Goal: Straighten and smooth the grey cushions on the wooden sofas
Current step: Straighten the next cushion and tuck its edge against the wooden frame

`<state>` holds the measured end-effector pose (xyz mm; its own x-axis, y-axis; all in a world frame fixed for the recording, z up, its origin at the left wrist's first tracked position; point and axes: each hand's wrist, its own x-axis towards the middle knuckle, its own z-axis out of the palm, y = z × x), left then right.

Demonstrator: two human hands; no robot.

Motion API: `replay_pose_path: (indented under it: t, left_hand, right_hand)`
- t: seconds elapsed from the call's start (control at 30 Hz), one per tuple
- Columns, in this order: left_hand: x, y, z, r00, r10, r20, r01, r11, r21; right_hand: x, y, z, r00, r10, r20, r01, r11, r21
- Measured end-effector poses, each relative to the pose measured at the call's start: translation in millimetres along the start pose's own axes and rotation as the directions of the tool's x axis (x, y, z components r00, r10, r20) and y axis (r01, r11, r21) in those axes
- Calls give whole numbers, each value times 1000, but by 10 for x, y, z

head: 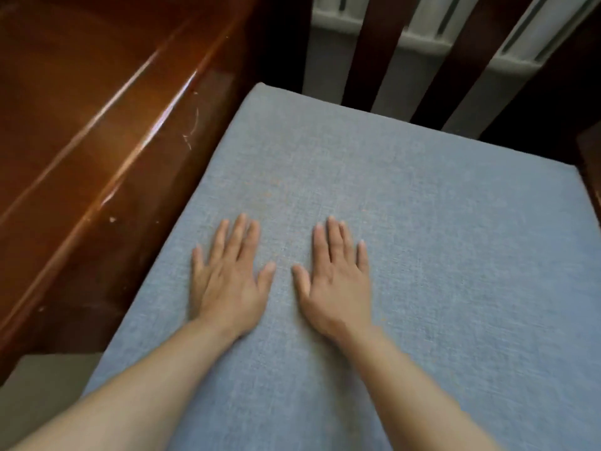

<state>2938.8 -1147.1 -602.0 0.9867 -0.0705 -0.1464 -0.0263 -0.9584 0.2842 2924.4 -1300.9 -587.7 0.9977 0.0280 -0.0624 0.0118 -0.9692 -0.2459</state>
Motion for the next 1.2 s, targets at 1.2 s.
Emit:
replay_pose_path:
  t: [1.2]
  left_hand:
    - [-2470,10,-367,940,-332,82,337,939,-62]
  right_hand:
    - [-2006,-597,-525,925,-284,252,256,957,140]
